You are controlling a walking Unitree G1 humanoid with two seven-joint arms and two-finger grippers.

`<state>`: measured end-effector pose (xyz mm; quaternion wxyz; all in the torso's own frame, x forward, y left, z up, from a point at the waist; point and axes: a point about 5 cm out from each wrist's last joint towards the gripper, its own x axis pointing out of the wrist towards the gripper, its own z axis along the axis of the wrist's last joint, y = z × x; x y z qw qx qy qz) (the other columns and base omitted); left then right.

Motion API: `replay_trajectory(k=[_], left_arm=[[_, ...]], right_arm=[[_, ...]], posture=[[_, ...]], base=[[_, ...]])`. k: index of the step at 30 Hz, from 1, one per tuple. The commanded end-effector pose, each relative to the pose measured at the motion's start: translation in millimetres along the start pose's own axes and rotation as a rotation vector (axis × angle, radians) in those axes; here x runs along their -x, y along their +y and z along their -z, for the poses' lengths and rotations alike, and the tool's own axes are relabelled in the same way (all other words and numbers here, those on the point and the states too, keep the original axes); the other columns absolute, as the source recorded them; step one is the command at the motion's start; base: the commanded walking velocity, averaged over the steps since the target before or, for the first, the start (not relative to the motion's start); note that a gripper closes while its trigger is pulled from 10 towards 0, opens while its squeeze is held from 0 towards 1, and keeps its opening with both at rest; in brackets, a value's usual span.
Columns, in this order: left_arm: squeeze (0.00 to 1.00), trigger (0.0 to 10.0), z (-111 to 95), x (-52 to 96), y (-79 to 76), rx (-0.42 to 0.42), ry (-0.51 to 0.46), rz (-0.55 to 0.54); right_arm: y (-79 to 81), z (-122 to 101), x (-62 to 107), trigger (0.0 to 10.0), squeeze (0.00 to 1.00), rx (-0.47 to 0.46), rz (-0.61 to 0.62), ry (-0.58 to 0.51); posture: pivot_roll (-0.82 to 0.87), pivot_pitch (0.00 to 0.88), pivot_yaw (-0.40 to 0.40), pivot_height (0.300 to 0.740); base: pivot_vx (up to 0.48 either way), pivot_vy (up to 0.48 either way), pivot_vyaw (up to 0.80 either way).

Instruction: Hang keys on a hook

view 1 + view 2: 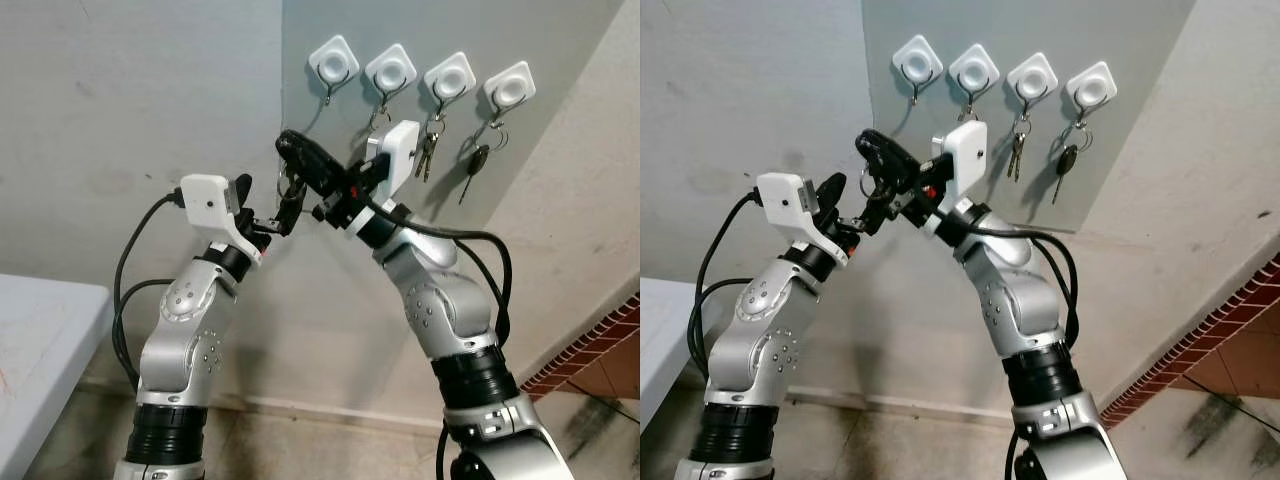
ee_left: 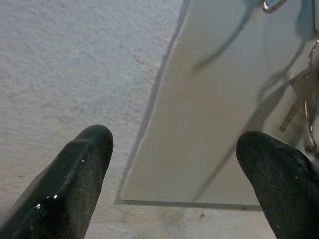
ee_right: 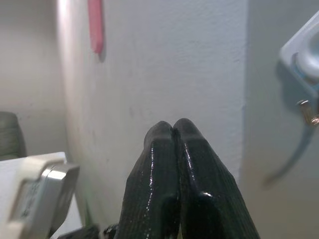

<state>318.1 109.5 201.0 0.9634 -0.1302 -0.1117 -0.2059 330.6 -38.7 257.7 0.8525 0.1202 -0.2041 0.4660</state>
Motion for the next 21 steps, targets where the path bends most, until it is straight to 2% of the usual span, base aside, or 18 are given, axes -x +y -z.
replay_trajectory(k=[1, 10, 21], left_arm=[[0.0, 10.0, -7, -3.3, -6.0, -0.003, -0.018, 0.023], [0.0, 10.0, -7, -2.9, -17.0, 0.003, -0.012, 0.07], [0.0, 10.0, -8, -2.6, -19.6, 0.022, -0.004, 0.074]], right_arm=[[-3.4, -10, -5.2, 10.0, 0.0, 0.019, -0.008, -0.036], [-16.2, -21, -19.0, 10.0, 0.0, 0.018, 0.001, -0.074], [-25.4, -29, -32.0, 10.0, 0.0, 0.004, -0.025, -0.099]], posture=[[-0.01, 0.03, -0.067, 0.74], [-0.01, 0.039, -0.068, 0.74], [-0.01, 0.043, -0.069, 0.74]], base=[[0.0, 0.0, 0.0], [0.0, 0.0, 0.0], [0.0, 0.0, 0.0]])
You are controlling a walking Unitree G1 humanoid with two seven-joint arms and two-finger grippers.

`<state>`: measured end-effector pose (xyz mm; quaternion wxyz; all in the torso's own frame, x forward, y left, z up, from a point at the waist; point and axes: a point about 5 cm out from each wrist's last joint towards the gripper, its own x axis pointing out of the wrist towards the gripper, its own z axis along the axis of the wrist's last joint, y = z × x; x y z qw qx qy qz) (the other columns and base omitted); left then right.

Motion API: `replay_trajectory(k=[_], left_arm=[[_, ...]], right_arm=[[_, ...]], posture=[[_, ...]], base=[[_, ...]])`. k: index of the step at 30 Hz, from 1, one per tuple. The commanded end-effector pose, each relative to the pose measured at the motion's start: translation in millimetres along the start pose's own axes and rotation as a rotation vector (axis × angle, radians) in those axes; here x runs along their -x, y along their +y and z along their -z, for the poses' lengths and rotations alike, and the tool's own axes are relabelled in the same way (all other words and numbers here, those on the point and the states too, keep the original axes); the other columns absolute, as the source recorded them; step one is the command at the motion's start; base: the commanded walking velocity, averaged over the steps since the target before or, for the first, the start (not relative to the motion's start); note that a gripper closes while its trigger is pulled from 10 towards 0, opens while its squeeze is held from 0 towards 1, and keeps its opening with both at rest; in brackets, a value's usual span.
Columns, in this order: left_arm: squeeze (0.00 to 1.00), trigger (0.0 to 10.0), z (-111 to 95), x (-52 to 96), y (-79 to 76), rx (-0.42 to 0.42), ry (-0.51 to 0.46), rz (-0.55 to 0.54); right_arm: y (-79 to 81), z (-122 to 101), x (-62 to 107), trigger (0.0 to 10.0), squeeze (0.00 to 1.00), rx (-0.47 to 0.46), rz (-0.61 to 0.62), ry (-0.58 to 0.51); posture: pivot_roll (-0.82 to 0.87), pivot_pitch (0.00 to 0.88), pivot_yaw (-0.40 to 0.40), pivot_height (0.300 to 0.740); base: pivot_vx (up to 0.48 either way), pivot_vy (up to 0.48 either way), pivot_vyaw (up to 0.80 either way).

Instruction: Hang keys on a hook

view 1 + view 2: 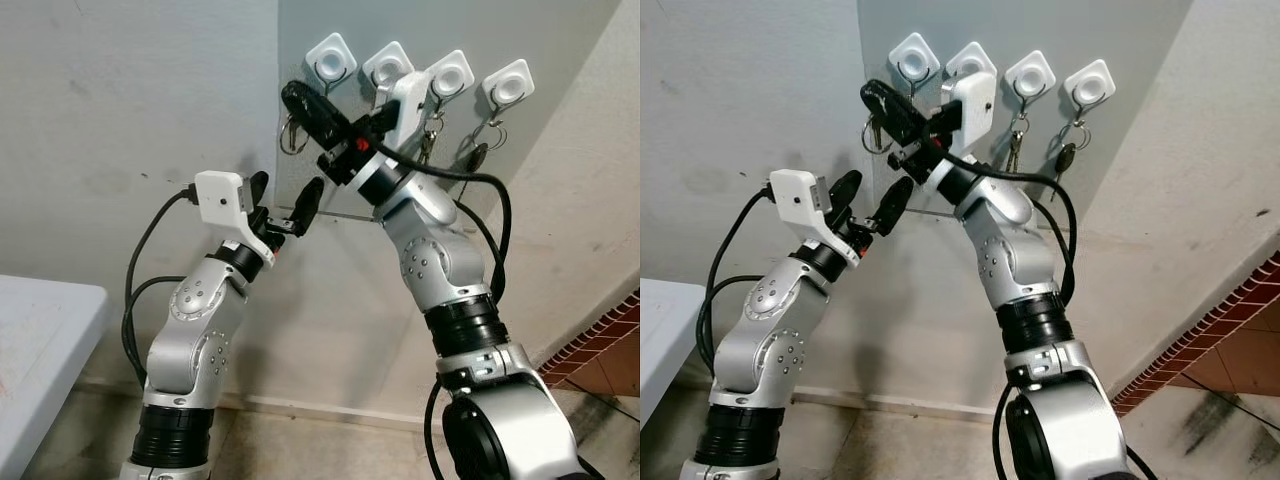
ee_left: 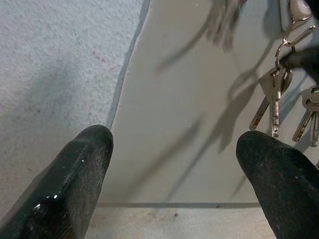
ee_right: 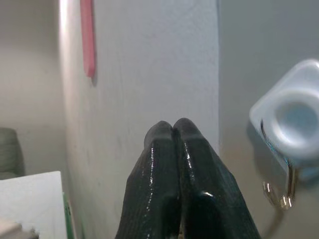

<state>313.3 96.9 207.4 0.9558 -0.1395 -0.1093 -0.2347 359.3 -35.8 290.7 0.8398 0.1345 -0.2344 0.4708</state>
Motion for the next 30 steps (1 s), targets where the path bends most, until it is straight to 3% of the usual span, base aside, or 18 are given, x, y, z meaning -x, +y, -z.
replay_trajectory(k=[1, 9, 16, 30], left_arm=[[0.0, 10.0, -5, -0.7, -5.4, -0.006, -0.01, 0.019], [0.0, 10.0, -4, -0.3, -8.9, 0.004, -0.003, 0.031], [0.0, 10.0, -4, 0.8, -9.9, 0.023, -0.003, 0.03], [0.0, 10.0, -5, 0.8, -11.4, 0.041, 0.001, 0.03]], right_arm=[[-4.2, -8, -1.8, 10.0, 0.0, 0.003, -0.005, -0.031], [-17.6, -15, -2.1, 10.0, 0.0, 0.003, -0.002, -0.037], [-35.3, -25, 7.9, 10.0, 0.0, 0.031, 0.032, -0.041], [-50.5, -40, 18.1, 10.0, 0.0, 0.07, 0.065, -0.074]], posture=[[-0.01, 0.043, -0.069, 0.74], [-0.01, 0.049, -0.07, 0.74], [-0.02, 0.053, -0.066, 0.74], [-0.02, 0.059, -0.061, 0.74]], base=[[0.0, 0.0, 0.0], [0.0, 0.0, 0.0], [0.0, 0.0, 0.0], [0.0, 0.0, 0.0]])
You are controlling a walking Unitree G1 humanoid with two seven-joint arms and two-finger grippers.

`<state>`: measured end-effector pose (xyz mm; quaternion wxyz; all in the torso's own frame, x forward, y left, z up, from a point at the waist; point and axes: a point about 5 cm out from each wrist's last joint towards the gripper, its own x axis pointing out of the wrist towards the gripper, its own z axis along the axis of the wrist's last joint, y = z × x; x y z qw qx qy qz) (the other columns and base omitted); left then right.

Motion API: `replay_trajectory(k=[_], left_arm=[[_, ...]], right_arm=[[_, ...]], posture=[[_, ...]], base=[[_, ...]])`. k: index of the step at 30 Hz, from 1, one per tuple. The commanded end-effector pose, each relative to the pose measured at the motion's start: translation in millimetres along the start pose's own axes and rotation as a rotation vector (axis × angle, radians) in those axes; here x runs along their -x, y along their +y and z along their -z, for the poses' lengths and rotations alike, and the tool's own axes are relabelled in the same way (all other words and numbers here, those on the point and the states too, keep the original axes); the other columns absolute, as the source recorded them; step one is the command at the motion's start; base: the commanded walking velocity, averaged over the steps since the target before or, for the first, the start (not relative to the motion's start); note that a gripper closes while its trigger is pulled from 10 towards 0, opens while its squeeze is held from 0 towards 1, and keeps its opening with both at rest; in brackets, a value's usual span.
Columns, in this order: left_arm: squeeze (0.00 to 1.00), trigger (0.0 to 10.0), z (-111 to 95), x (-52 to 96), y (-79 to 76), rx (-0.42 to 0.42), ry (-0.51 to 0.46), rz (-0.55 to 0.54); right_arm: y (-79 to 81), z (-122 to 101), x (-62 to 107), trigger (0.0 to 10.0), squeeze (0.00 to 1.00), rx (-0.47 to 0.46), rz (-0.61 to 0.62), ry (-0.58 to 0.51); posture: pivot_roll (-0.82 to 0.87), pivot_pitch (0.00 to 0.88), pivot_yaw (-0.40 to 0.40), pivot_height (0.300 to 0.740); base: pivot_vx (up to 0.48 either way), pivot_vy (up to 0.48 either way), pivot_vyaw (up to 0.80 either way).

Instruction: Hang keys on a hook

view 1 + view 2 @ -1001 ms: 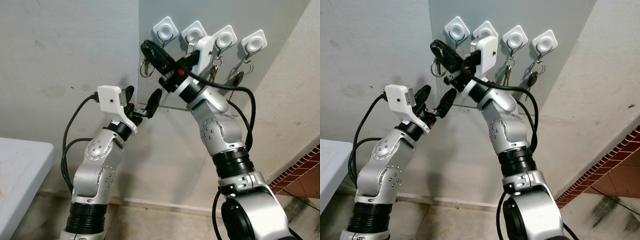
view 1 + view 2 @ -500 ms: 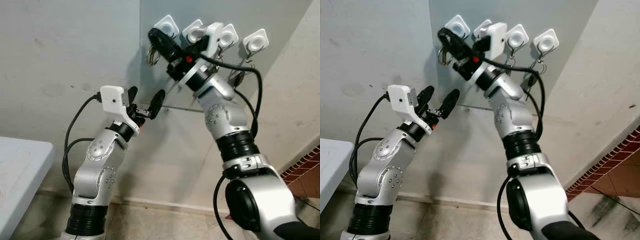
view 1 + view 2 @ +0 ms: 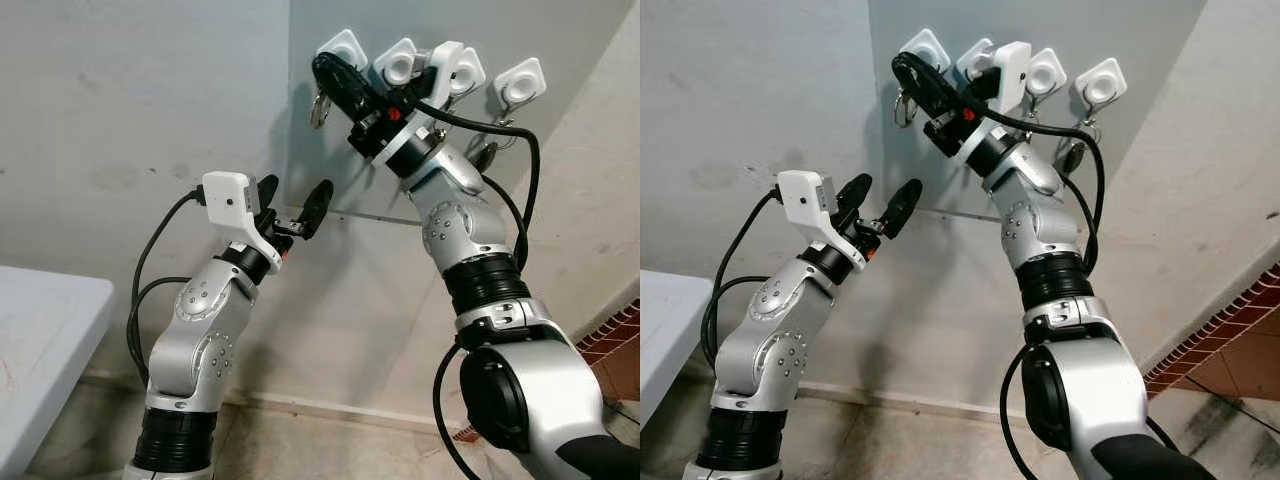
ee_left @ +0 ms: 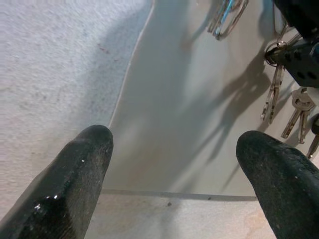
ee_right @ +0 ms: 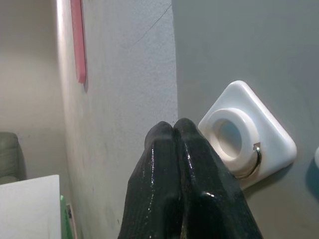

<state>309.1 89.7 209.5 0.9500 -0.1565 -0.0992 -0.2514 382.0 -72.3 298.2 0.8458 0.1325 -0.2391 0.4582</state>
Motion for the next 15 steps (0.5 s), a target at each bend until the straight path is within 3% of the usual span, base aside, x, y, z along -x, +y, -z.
replay_trajectory(k=[1, 8, 15], left_arm=[[0.0, 10.0, -4, 1.1, -3.0, 0.001, -0.012, 0.001], [0.0, 10.0, -2, 0.8, -3.3, 0.019, -0.006, -0.003], [0.0, 10.0, -1, -0.4, -6.0, 0.03, 0.0, 0.007]], right_arm=[[-15.2, -25, 8.4, 10.0, 0.0, 0.06, 0.046, -0.072], [-20.9, -29, 25.7, 10.0, 0.0, 0.068, 0.029, -0.08], [-24.5, -30, 32.4, 10.0, 0.0, 0.07, 0.047, -0.094]], posture=[[-0.02, 0.058, -0.062, 0.74], [-0.03, 0.058, -0.054, 0.74], [-0.04, 0.056, -0.045, 0.74]], base=[[0.0, 0.0, 0.0], [0.0, 0.0, 0.0], [0.0, 0.0, 0.0]])
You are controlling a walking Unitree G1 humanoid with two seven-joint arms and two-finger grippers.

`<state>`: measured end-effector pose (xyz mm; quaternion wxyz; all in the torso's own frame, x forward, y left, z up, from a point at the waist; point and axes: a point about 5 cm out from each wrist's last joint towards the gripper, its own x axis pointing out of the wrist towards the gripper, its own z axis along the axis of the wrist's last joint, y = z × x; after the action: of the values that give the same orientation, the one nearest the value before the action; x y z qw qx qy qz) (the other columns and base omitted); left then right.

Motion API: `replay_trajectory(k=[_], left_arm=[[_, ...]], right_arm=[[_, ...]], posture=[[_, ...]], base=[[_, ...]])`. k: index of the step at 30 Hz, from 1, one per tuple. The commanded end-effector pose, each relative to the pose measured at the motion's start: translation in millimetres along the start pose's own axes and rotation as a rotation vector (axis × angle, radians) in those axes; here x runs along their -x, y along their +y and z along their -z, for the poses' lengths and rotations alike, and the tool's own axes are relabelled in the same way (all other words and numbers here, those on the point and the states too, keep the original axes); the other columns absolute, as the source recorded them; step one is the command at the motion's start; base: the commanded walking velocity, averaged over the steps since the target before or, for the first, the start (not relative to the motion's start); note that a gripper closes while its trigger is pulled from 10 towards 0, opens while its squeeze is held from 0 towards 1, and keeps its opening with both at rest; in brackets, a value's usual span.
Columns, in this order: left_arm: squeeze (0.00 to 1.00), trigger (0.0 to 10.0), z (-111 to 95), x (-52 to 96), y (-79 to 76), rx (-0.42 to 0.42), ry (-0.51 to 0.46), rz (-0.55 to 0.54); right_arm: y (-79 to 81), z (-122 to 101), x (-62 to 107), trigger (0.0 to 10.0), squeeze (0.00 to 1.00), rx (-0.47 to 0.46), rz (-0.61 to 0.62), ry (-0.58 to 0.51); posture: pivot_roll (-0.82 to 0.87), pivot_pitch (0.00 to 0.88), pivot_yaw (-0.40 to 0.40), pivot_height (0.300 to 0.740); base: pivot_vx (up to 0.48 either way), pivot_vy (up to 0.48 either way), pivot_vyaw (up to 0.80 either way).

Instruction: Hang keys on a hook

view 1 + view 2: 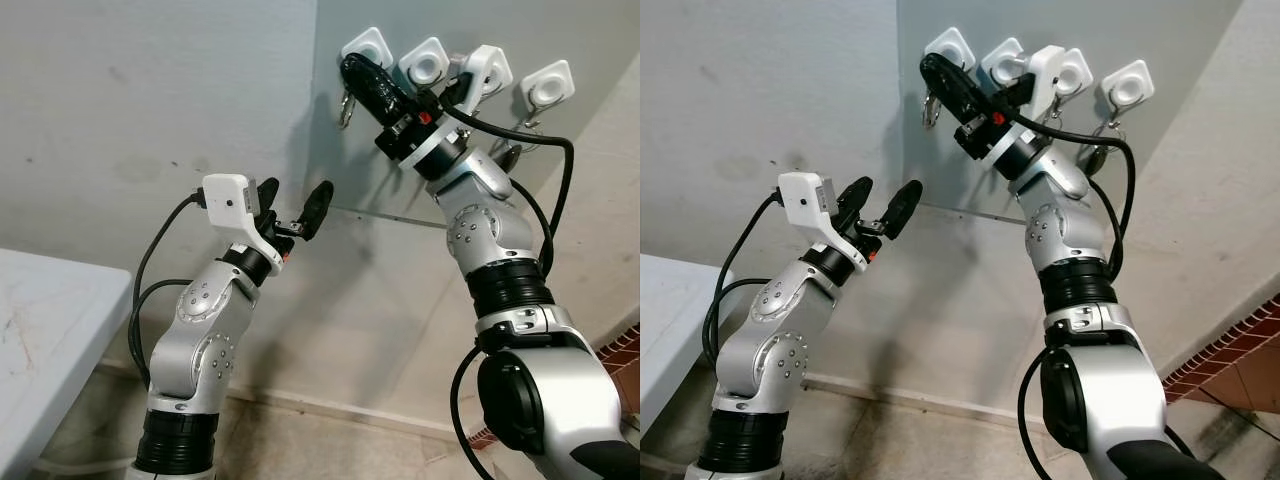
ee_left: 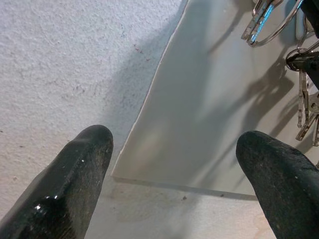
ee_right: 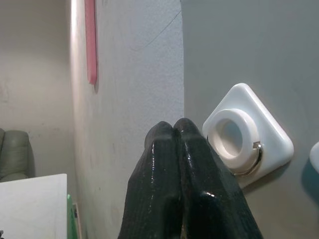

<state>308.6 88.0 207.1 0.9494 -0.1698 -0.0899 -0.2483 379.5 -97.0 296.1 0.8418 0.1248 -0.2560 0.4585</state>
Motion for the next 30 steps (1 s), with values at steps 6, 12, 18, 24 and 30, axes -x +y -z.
replay_trajectory(k=[6, 12, 18, 24, 30], left_arm=[[0.0, 10.0, -4, 0.0, -5.2, 0.003, -0.007, 0.018], [0.0, 10.0, -3, 0.0, -5.7, 0.017, -0.006, 0.015], [0.0, 10.0, -3, -0.1, -5.2, 0.017, -0.005, 0.008], [0.0, 10.0, -4, -0.3, -5.4, 0.026, -0.008, 0.006], [0.0, 10.0, -5, -0.2, -5.3, 0.038, -0.007, 0.003]], right_arm=[[-15.6, -26, 14.3, 10.0, 0.0, 0.032, 0.065, -0.103], [-16.2, -41, 10.2, 10.0, 0.0, -0.026, 0.067, -0.217], [-15.8, -41, 9.7, 10.0, 0.0, -0.031, 0.061, -0.221], [-17.0, -40, 14.3, 10.0, 0.0, -0.024, 0.064, -0.209], [-22.0, -35, 25.6, 10.0, 0.0, 0.03, 0.075, -0.122]], posture=[[-0.03, 0.059, -0.045, 0.74], [-0.03, 0.063, -0.044, 0.74], [-0.03, 0.064, -0.047, 0.74], [-0.03, 0.068, -0.046, 0.74], [-0.03, 0.068, -0.043, 0.74]], base=[[0.0, 0.0, 0.0], [0.0, 0.0, 0.0], [0.0, 0.0, 0.0], [0.0, 0.0, 0.0], [0.0, 0.0, 0.0]])
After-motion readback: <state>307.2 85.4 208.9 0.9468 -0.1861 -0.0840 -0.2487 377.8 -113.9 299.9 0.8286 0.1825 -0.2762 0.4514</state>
